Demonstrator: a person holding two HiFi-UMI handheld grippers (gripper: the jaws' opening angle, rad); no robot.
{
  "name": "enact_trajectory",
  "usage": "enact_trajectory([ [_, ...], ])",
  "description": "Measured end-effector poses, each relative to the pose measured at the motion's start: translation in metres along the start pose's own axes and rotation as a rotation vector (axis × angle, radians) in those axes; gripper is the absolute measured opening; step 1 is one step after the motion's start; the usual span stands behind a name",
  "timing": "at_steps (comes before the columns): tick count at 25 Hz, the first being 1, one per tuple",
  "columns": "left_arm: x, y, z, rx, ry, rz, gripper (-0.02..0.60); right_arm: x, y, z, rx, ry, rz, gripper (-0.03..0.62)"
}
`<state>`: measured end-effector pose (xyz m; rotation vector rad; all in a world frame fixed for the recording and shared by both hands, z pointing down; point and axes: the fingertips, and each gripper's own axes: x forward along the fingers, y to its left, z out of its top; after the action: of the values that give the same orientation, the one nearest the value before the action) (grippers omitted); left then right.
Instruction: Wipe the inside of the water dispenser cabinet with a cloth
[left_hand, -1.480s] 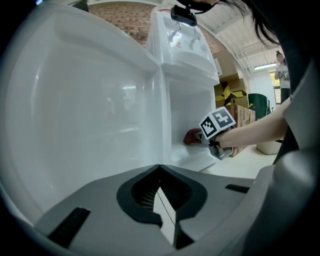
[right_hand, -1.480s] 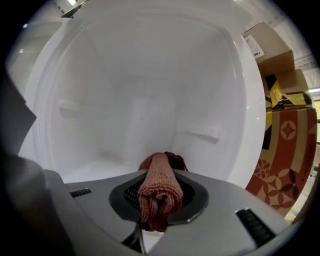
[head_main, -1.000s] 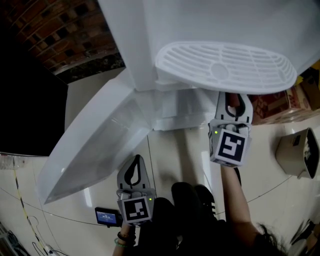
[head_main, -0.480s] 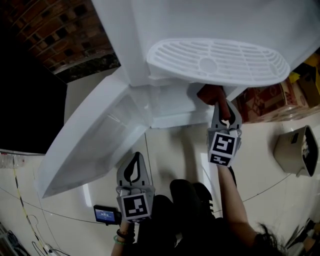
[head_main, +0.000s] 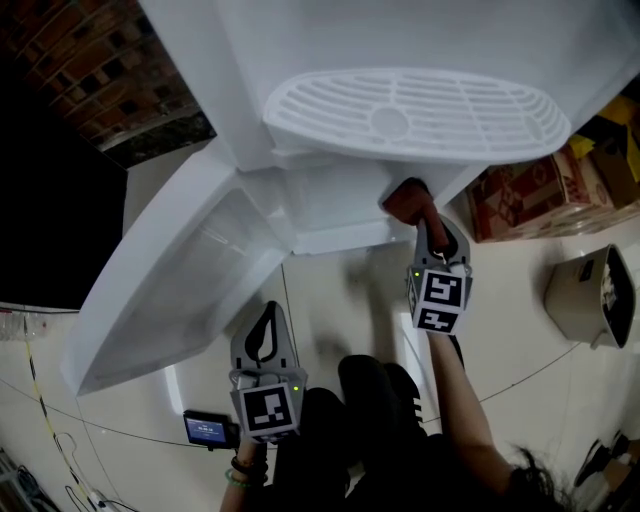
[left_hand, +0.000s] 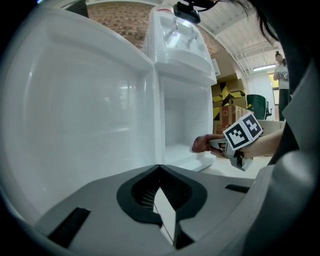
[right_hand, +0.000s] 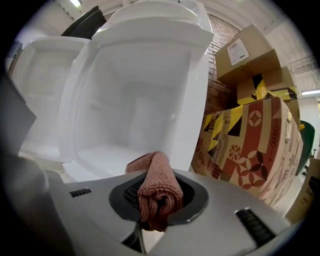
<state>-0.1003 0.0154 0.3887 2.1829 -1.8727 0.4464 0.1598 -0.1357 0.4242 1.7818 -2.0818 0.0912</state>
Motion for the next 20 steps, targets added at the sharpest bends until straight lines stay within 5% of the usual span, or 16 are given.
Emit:
enact_trajectory([
  [9,0.028,-0.017,0.017,0.1,-0.034,-0.043,0.003,-0.038,0.056,0.048,0.17,-0.173,0.253,0.071],
  [15,0.055,-0.028,0.049,0.124,-0.102,-0.063,0.003,-0.072,0.098,0.047,0.165,-0.159,0.401,0.071],
  [20,0.058,-0.054,0.056,0.105,-0.112,-0.11,0.003,-0.083,0.096,0.035,0.173,-0.124,0.413,0.069],
])
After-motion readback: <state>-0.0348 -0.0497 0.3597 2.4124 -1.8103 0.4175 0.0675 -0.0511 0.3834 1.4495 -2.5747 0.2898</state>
